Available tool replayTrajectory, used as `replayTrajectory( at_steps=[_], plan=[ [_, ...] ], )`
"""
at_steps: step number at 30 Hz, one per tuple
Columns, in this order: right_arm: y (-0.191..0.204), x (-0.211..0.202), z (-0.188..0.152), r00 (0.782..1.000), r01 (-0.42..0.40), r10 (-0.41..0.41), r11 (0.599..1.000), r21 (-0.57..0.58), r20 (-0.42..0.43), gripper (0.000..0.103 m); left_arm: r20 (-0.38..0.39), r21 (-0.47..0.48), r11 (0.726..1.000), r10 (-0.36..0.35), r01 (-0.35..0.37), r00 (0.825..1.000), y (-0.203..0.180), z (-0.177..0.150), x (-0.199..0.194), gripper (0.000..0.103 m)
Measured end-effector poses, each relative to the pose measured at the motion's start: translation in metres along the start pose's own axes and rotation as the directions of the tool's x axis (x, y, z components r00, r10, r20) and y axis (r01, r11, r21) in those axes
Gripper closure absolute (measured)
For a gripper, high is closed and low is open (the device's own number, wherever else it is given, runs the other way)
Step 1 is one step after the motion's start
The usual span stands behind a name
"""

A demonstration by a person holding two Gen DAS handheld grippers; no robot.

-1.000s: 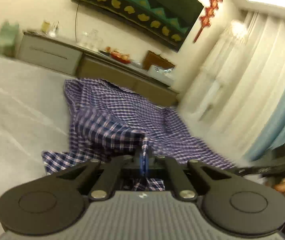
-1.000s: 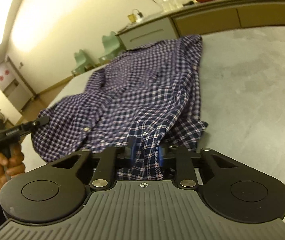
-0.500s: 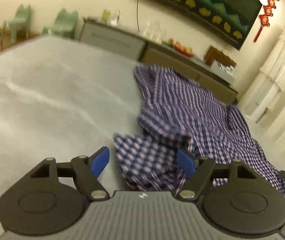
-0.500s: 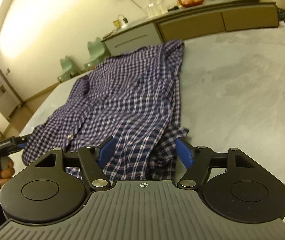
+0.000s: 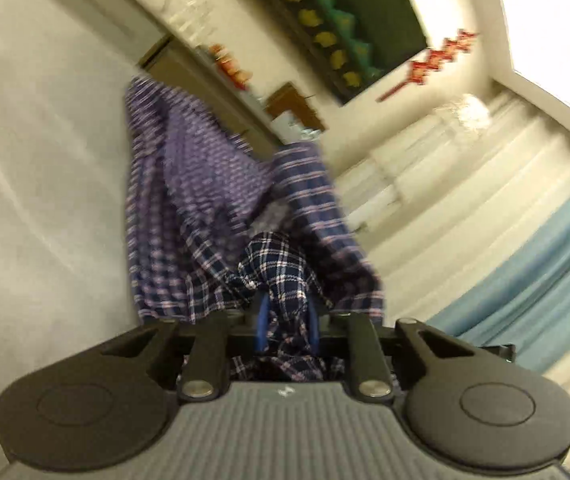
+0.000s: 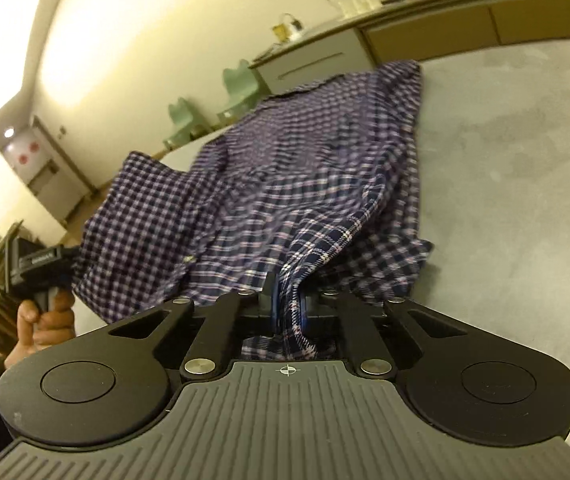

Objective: Fold clothes

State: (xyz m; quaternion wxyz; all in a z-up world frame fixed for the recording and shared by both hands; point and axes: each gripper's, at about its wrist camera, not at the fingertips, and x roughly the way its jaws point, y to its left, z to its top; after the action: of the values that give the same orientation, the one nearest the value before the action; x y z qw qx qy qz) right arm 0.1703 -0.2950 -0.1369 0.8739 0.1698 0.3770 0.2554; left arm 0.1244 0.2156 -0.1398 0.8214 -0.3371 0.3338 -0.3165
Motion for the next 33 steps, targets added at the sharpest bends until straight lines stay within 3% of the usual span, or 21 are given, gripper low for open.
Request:
replayTrajectory(
  at_steps=[2, 3, 4, 5, 6, 7, 10, 12, 13, 14, 15, 16, 18, 20, 24, 27, 28, 30, 31, 33],
  plan=[
    [-0.006, 0.005, -0.002, 1.0, 0.02, -0.02, 1.0, 0.017, -0.013, 0.087, -0.011, -0.051, 0.998, 0.033, -0.034, 0.999, 0.008, 0.001, 0.003, 0.069],
    [-0.008, 0.006, -0.003, 1.0, 0.014, -0.014, 0.999, 0.034, -0.015, 0.085, 0.0, -0.05, 0.997, 0.061, -0.061, 0.998, 0.007, 0.002, 0.001, 0.052],
    [-0.01, 0.006, -0.003, 1.0, 0.008, -0.007, 0.999, 0.051, -0.017, 0.076, 0.018, -0.039, 0.995, 0.094, -0.093, 0.995, 0.003, 0.002, -0.003, 0.039],
    [-0.012, 0.006, -0.003, 1.0, 0.003, -0.002, 0.998, 0.064, -0.017, 0.072, 0.038, -0.031, 0.992, 0.12, -0.119, 0.992, 0.001, 0.003, -0.008, 0.033],
    [-0.01, 0.003, 0.0, 1.0, 0.0, 0.001, 0.998, 0.064, -0.012, 0.058, 0.058, -0.033, 0.991, 0.131, -0.129, 0.99, -0.001, 0.004, -0.012, 0.024],
    [-0.009, 0.001, 0.002, 1.0, -0.001, 0.002, 0.998, 0.062, -0.009, 0.042, 0.075, -0.041, 0.991, 0.132, -0.129, 0.988, -0.001, 0.004, -0.019, 0.021],
    [-0.003, 0.007, 0.001, 1.0, 0.006, -0.006, 0.999, 0.037, -0.009, 0.036, 0.097, -0.017, 0.994, 0.108, -0.107, 0.989, -0.007, 0.001, -0.032, 0.013],
    [0.001, 0.011, 0.0, 1.0, 0.011, -0.011, 1.0, 0.02, -0.01, 0.041, 0.084, 0.048, 0.99, 0.125, -0.129, 0.989, -0.017, -0.005, -0.026, 0.013],
    [0.003, 0.012, 0.0, 1.0, 0.013, -0.013, 1.0, 0.011, -0.01, 0.05, 0.082, 0.091, 0.984, 0.149, -0.156, 0.985, -0.022, -0.008, -0.023, 0.022],
    [0.005, 0.014, 0.0, 1.0, 0.016, -0.016, 1.0, 0.002, -0.01, 0.058, 0.07, 0.119, 0.976, 0.177, -0.184, 0.982, -0.025, -0.008, -0.018, 0.034],
    [0.007, 0.016, 0.0, 1.0, 0.018, -0.018, 1.0, -0.006, -0.01, 0.071, 0.055, 0.14, 0.967, 0.207, -0.213, 0.977, -0.026, -0.007, -0.013, 0.072],
    [0.009, 0.018, 0.0, 1.0, 0.021, -0.021, 1.0, -0.015, -0.01, 0.08, 0.051, 0.121, 0.967, 0.218, -0.223, 0.975, -0.023, -0.006, -0.012, 0.084],
    [0.012, 0.022, -0.001, 1.0, 0.023, -0.023, 0.999, -0.024, -0.01, 0.089, 0.06, 0.051, 0.973, 0.223, -0.226, 0.973, -0.012, -0.002, -0.017, 0.084],
    [0.007, 0.023, -0.001, 1.0, 0.029, -0.029, 1.0, 0.011, -0.007, 0.091, 0.071, -0.011, 0.976, 0.216, -0.216, 0.974, 0.0, 0.002, -0.024, 0.083],
    [0.01, 0.019, -0.001, 0.994, 0.106, -0.106, 0.994, -0.041, 0.002, 0.09, 0.08, -0.058, 0.974, 0.224, -0.219, 0.971, 0.007, 0.005, -0.026, 0.066],
    [0.028, 0.013, -0.002, 0.981, 0.194, -0.193, 0.969, -0.154, 0.023, 0.079, 0.11, -0.053, 0.966, 0.258, -0.254, 0.96, 0.005, 0.01, -0.029, 0.064],
    [0.035, 0.012, -0.002, 0.973, 0.229, -0.226, 0.954, -0.195, 0.042, 0.06, 0.126, -0.056, 0.961, 0.275, -0.27, 0.953, 0.004, 0.012, -0.031, 0.063],
    [0.045, 0.003, 0.0, 0.948, 0.317, -0.297, 0.919, -0.233, 0.117, 0.036, 0.156, -0.075, 0.953, 0.301, -0.292, 0.941, 0.003, 0.014, -0.038, 0.059],
    [0.05, -0.003, 0.0, 0.932, 0.355, -0.323, 0.904, -0.239, 0.165, 0.031, 0.181, -0.088, 0.949, 0.313, -0.302, 0.932, 0.002, 0.015, -0.044, 0.057],
    [0.06, -0.014, 0.001, 0.908, 0.4, -0.343, 0.881, -0.252, 0.242, 0.031, 0.244, -0.086, 0.946, 0.325, -0.313, 0.914, -0.004, 0.016, -0.06, 0.057]
  ],
)
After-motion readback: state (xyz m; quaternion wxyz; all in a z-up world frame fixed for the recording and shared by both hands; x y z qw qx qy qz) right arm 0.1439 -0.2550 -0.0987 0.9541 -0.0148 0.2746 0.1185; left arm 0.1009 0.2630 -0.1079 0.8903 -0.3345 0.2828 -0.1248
